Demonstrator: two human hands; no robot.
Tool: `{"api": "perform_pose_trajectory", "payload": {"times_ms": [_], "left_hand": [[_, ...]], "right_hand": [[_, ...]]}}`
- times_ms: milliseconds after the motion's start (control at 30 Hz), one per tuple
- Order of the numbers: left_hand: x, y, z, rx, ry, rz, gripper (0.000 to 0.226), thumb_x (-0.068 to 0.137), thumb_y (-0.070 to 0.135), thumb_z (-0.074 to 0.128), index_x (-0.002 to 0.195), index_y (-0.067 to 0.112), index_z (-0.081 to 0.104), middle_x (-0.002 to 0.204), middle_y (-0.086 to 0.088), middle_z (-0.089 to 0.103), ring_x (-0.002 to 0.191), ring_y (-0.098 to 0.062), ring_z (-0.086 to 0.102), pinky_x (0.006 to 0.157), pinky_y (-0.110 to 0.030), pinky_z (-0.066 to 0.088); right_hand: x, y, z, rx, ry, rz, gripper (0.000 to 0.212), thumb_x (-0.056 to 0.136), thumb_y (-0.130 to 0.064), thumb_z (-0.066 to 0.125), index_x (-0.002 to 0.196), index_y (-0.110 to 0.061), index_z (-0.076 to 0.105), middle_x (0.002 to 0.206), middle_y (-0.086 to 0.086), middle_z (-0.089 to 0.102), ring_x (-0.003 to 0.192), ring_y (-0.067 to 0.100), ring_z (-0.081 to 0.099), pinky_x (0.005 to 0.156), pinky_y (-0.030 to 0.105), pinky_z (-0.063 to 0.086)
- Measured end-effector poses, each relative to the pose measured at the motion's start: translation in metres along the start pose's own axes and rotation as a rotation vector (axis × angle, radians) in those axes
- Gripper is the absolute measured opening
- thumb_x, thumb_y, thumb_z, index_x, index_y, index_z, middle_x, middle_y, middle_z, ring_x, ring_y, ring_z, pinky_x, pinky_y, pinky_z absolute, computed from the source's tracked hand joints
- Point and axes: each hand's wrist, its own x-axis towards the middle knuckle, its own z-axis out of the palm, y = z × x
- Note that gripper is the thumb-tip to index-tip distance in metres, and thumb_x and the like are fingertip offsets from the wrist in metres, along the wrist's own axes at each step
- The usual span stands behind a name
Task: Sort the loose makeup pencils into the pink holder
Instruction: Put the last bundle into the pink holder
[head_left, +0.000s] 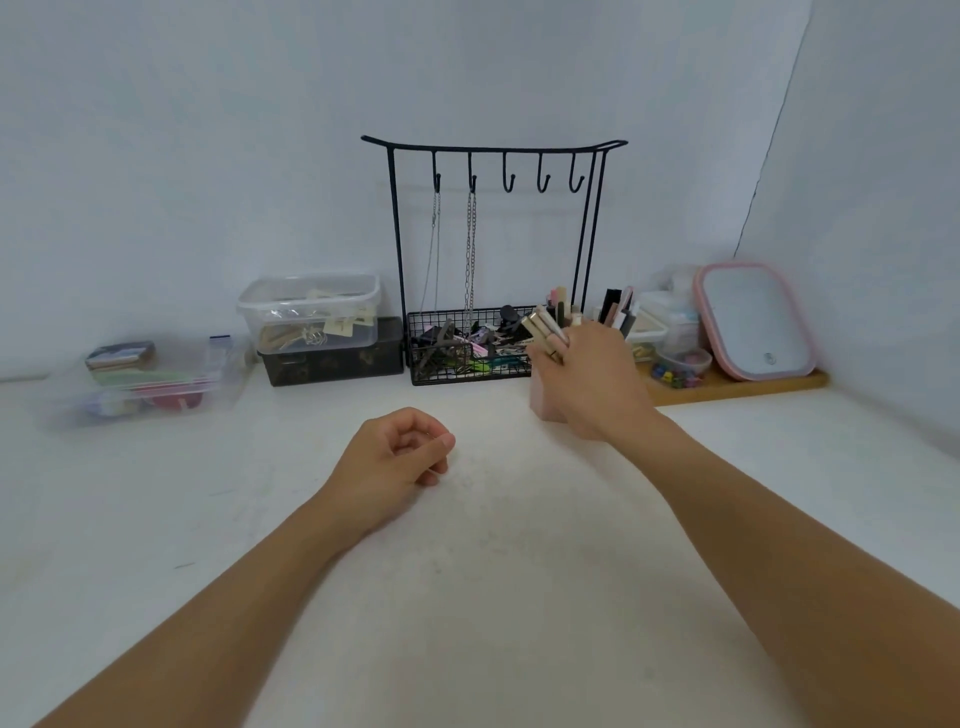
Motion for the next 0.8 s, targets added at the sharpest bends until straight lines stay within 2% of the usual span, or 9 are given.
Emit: {"api": "perform_pose_trajectory", "payload": {"times_ms": [67,167,300,400,467,533,633,733,800], "left_hand": [[0.000,0.001,0.000,-0.002,-0.005,-0.001,0.005,0.094,0.011,0.070,0.092,0.006,0.070,0.073,-0.011,0.071,0.066,-0.016,0.066,0.068,-0.028,0.057],[0.000,0.000,0.000,-0.001,-0.011,-0.004,0.005,0.094,0.012,0.070,0.093,0.007,0.071,0.072,-0.010,0.072,0.068,-0.018,0.065,0.070,-0.030,0.058],[-0.001,0.001,0.000,0.006,-0.005,-0.003,0.004,0.094,0.012,0.070,0.093,0.008,0.071,0.071,-0.009,0.072,0.067,-0.019,0.065,0.067,-0.027,0.057],[-0.001,0.002,0.002,-0.023,0.026,-0.002,0.006,0.091,0.010,0.073,0.096,0.007,0.070,0.077,-0.011,0.069,0.070,-0.019,0.064,0.064,-0.027,0.057],[0.001,-0.002,0.001,-0.040,0.080,0.007,0.019,0.087,0.011,0.078,0.104,0.012,0.067,0.090,-0.007,0.068,0.078,-0.021,0.065,0.068,-0.033,0.058],[0.004,-0.004,-0.001,0.017,0.145,0.031,0.041,0.082,0.017,0.083,0.118,0.021,0.063,0.108,-0.001,0.065,0.095,-0.020,0.067,0.079,-0.035,0.059],[0.003,-0.002,-0.003,0.130,0.208,0.058,0.080,0.078,0.027,0.087,0.146,0.029,0.044,0.134,0.009,0.053,0.119,-0.012,0.056,0.092,-0.025,0.049],[0.004,-0.002,-0.005,0.085,0.178,0.063,0.110,0.071,0.037,0.091,0.158,0.031,0.024,0.149,0.014,0.043,0.132,-0.010,0.044,0.105,-0.035,0.043],[0.003,-0.004,-0.008,-0.028,0.147,0.074,0.116,0.066,0.043,0.093,0.158,0.034,0.022,0.147,0.013,0.050,0.130,-0.013,0.054,0.102,-0.044,0.051]], "right_hand": [[0.006,0.004,-0.012,-0.018,-0.006,0.065,0.038,0.098,-0.035,0.055,0.065,-0.017,0.049,0.063,0.002,0.052,0.059,0.023,0.054,0.051,0.032,0.041],[0.003,0.013,-0.025,-0.151,-0.070,0.113,0.034,0.097,-0.033,0.054,0.069,-0.015,0.046,0.063,-0.002,0.045,0.059,0.020,0.050,0.047,0.029,0.031],[-0.011,0.009,-0.019,-0.167,-0.277,0.113,0.034,0.093,-0.022,0.052,0.062,-0.015,0.039,0.060,0.001,0.044,0.057,0.020,0.048,0.046,0.028,0.027],[-0.011,0.005,-0.016,-0.127,-0.303,0.085,0.034,0.090,-0.025,0.056,0.060,-0.015,0.043,0.060,0.000,0.045,0.053,0.015,0.044,0.046,0.027,0.027],[-0.010,-0.002,-0.012,-0.090,-0.327,0.076,0.034,0.088,-0.024,0.058,0.059,-0.015,0.042,0.058,0.001,0.044,0.052,0.015,0.042,0.046,0.027,0.028],[-0.013,-0.011,-0.007,-0.063,-0.375,0.033,0.033,0.088,-0.025,0.057,0.059,-0.013,0.044,0.059,0.005,0.047,0.053,0.020,0.045,0.046,0.030,0.033],[-0.018,-0.030,-0.003,0.064,-0.493,-0.021,0.026,0.089,-0.024,0.061,0.075,-0.002,0.063,0.068,0.017,0.066,0.057,0.029,0.061,0.056,0.039,0.052],[-0.022,-0.044,0.000,0.284,-0.644,-0.041,0.024,0.089,-0.025,0.069,0.084,-0.002,0.066,0.068,0.014,0.066,0.051,0.021,0.061,0.056,0.033,0.053],[-0.018,-0.048,-0.002,0.381,-0.705,-0.046,0.028,0.089,-0.029,0.073,0.088,-0.001,0.069,0.065,0.009,0.067,0.048,0.016,0.059,0.055,0.030,0.053]]}}
